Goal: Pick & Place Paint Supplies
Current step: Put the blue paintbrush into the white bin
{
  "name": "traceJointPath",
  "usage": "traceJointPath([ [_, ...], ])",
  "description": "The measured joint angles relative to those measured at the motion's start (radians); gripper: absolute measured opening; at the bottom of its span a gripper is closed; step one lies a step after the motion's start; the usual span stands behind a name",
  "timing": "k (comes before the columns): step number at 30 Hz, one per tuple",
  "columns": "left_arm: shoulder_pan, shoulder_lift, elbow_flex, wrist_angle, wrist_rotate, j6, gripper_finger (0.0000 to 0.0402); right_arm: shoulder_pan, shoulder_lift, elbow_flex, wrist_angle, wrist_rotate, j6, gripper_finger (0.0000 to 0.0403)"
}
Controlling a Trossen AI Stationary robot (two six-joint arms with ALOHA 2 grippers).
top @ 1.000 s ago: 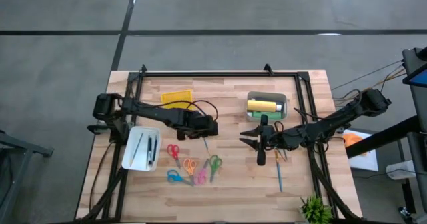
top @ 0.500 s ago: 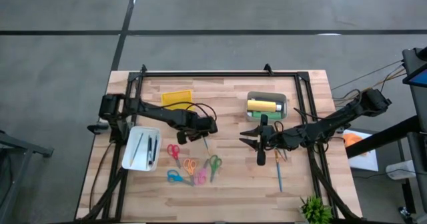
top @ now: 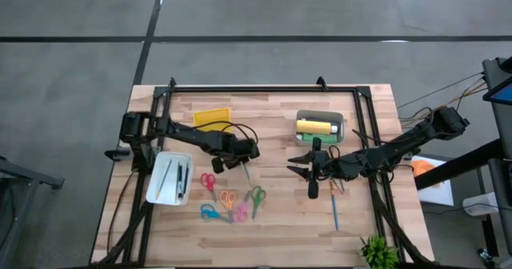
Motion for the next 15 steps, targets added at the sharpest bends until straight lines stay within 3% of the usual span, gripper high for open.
traceJointPath([
  [4, 0.002, -0.001, -0.009, 0.009, -0.003, -0.01, 0.0098, 0.0, 0.0, 0.0, 0.001, 0.0, 0.0, 0.0102],
  [12, 0.013, -0.002, -0.018, 0.003, -0.003, 0.005, 0.0011, 0.0, 0.0, 0.0, 0.001, 0.0, 0.0, 0.0102],
  [15, 0.016, 0.0, -0.018, 0.018, -0.012, 0.006, 0.0007, 0.001, 0.0, 0.0, 0.0, 0.0, 0.0, 0.0102],
])
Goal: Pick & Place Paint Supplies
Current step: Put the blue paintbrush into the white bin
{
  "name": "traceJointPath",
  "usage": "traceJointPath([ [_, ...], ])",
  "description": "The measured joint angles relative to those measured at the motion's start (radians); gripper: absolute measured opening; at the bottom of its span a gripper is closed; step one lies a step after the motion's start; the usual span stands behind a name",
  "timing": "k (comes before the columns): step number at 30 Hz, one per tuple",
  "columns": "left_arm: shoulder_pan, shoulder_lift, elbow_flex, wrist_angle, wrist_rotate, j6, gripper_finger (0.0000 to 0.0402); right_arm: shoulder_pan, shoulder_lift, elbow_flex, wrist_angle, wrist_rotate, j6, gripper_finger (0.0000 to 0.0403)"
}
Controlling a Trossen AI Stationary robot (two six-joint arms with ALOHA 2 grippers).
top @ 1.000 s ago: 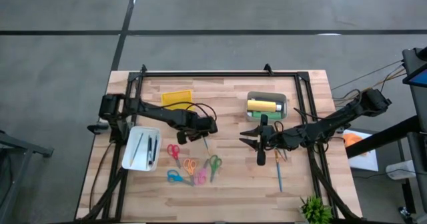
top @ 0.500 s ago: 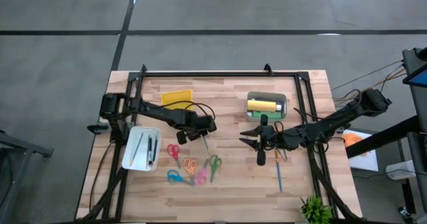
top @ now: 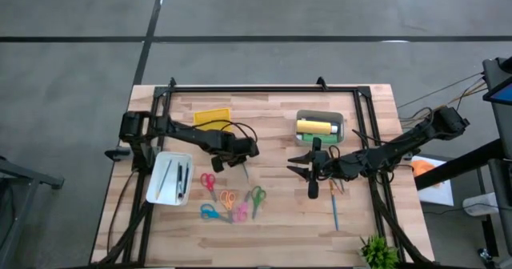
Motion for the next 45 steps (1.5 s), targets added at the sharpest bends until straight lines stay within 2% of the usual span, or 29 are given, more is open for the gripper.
traceJointPath([
  [15, 0.0, 0.001, 0.007, -0.008, -0.005, 0.05, 0.0012, 0.0, 0.0, 0.0, 0.0, 0.0, 0.0, 0.0102],
  [27, -0.004, -0.063, 0.03, -0.12, 0.019, 0.111, 0.0009, 0.0, 0.0, 0.0, 0.0, 0.0, 0.001, 0.0102],
  [32, -0.013, -0.115, 0.03, -0.184, 0.021, 0.123, 0.0009, 0.0, 0.0, 0.0, -0.001, 0.0, 0.002, 0.0102],
  [36, -0.027, -0.181, 0.03, -0.246, 0.028, 0.197, 0.0009, -0.001, 0.0, 0.0, 0.0, 0.0, 0.002, 0.0102],
  [45, -0.084, -0.359, 0.031, -0.476, 0.018, 0.232, 0.0009, -0.001, 0.0, 0.0, 0.0, 0.0, 0.001, 0.0102],
])
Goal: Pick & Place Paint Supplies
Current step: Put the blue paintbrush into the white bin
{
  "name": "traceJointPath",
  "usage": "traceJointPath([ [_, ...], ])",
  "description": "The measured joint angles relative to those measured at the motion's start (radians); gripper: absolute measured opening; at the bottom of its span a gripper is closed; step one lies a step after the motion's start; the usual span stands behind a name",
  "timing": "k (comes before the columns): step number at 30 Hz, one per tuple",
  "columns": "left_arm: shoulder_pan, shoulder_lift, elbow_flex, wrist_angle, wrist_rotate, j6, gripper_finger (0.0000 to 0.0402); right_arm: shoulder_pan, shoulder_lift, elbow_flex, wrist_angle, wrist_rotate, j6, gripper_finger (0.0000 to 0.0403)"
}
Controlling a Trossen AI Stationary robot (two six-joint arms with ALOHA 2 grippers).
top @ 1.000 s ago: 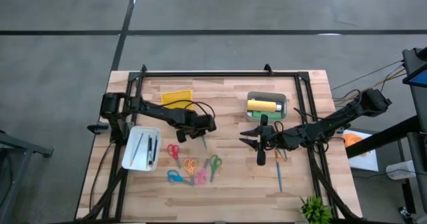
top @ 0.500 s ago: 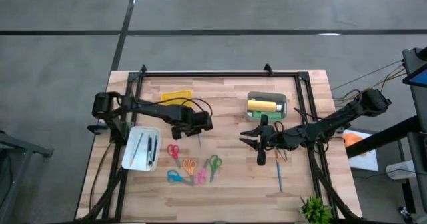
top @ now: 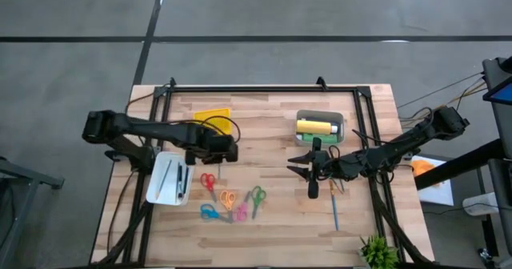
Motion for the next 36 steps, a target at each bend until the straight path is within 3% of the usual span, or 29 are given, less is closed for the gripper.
traceJointPath([
  [10, -0.078, -0.184, 0.0, -0.256, -0.021, 0.0, 0.0009, 0.001, 0.0, -0.001, 0.0, 0.0, -0.001, 0.0102],
  [18, -0.201, -0.216, 0.0, -0.429, -0.081, -0.113, 0.0009, 0.001, 0.0, -0.001, 0.0, 0.0, -0.001, 0.0102],
  [29, -0.363, -0.216, -0.063, -0.478, -0.111, -0.258, 0.0009, 0.001, 0.0, -0.001, 0.0, 0.0, -0.001, 0.0102],
  [36, -0.382, -0.216, -0.164, -0.445, -0.027, -0.29, 0.0009, 0.001, 0.0, -0.001, 0.0, 0.0, -0.001, 0.0102],
])
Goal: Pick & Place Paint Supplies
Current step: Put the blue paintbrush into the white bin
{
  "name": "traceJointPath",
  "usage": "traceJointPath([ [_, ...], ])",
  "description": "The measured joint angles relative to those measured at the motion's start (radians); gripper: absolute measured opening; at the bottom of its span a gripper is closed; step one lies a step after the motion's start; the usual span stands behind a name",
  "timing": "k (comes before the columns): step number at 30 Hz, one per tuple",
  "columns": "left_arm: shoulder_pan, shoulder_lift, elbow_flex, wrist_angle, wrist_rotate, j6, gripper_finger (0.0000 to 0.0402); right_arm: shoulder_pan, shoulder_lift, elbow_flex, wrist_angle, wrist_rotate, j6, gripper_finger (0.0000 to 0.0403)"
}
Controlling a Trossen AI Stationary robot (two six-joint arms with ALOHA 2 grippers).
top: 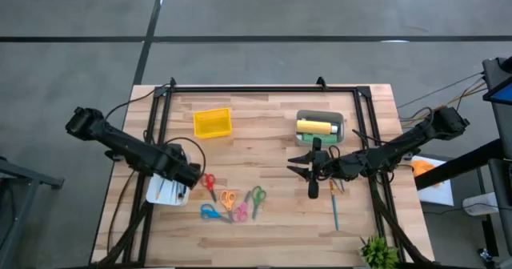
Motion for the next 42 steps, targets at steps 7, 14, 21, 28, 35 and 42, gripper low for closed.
traceJointPath([
  [7, 0.0, 0.0, -0.107, 0.067, 0.033, 0.004, 0.0009, 0.0, 0.0, 0.0, 0.0, 0.0, 0.0, 0.0102],
  [14, 0.0, 0.0, -0.205, 0.206, 0.037, 0.011, 0.0009, 0.0, 0.0, 0.0, 0.0, 0.0, 0.0, 0.0102],
  [21, 0.0, 0.0, -0.266, 0.285, 0.036, 0.03, 0.001, -0.001, 0.0, 0.0, 0.0, 0.0, 0.0, 0.0102],
  [28, 0.0, 0.0, -0.292, 0.321, 0.037, 0.035, 0.0029, -0.001, 0.0, 0.0, 0.0, 0.0, 0.0, 0.0102],
  [35, 0.0, 0.0, -0.294, 0.324, 0.037, 0.036, 0.0085, 0.0, 0.0, 0.0, 0.0, 0.0, 0.0, 0.0102],
  [42, 0.0, 0.0, -0.294, 0.327, 0.037, 0.036, 0.0096, 0.0, 0.0, 0.0, 0.0, 0.0, 0.0, 0.0102],
])
